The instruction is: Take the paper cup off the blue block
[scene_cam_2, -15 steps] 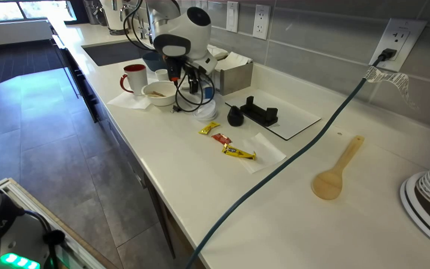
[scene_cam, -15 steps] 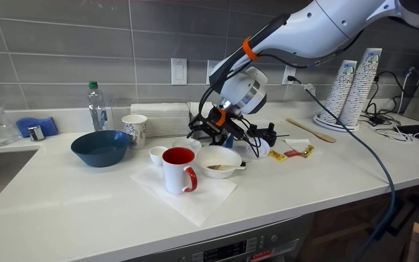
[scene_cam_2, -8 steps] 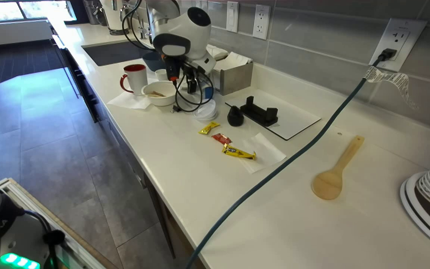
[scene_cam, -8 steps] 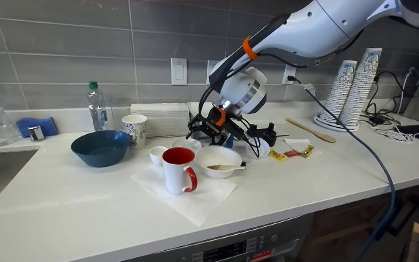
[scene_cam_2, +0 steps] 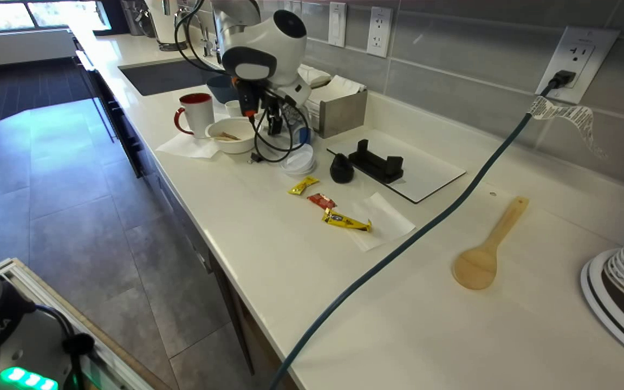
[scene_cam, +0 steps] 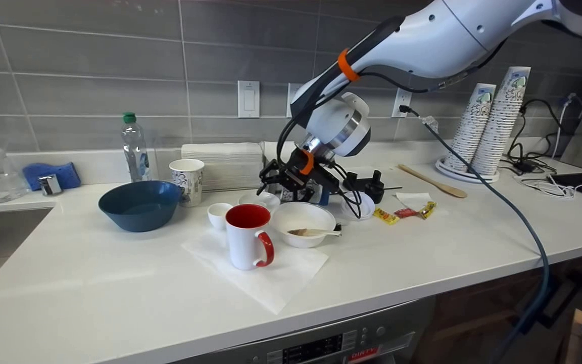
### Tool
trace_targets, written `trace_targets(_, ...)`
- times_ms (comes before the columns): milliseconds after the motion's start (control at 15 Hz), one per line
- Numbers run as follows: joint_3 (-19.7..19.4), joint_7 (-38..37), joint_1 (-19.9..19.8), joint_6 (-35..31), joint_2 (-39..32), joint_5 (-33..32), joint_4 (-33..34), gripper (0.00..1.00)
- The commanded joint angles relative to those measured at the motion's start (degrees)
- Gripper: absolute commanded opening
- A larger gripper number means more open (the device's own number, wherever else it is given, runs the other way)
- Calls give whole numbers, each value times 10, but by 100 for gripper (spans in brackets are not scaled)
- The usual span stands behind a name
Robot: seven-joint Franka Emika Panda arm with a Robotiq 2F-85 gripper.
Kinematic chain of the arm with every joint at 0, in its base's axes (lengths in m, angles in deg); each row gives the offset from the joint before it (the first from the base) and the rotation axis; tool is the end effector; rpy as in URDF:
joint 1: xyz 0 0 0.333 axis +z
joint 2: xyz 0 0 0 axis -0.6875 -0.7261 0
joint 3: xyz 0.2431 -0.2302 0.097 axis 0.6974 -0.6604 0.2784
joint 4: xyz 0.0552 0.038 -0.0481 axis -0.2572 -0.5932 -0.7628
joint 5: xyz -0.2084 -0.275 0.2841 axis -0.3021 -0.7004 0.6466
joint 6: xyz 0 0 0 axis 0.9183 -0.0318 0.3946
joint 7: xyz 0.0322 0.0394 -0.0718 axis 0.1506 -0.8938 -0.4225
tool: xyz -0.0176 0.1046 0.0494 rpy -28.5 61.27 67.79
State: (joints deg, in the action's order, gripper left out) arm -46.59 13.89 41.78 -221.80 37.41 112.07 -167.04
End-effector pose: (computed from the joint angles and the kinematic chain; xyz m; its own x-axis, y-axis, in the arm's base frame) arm 0.7261 0.0358 0.1848 0.7840 -0.6181 -0.0567 -0.5351 -0.6267 -0.5665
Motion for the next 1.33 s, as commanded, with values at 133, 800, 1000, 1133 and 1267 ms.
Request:
trace_targets(133,2,9,-6,18,23,-9,-18,100)
trace_targets(800,-14,-1,-19,52,111,-4,-72,100)
trace_targets(1000,-33,-26,-5,49,143,-30,-97,100)
trace_targets(1133,-42,-53,5,40,170,-55,-115,100)
trace_targets(1267,-64,-119,31,14,194,-122,-134,100)
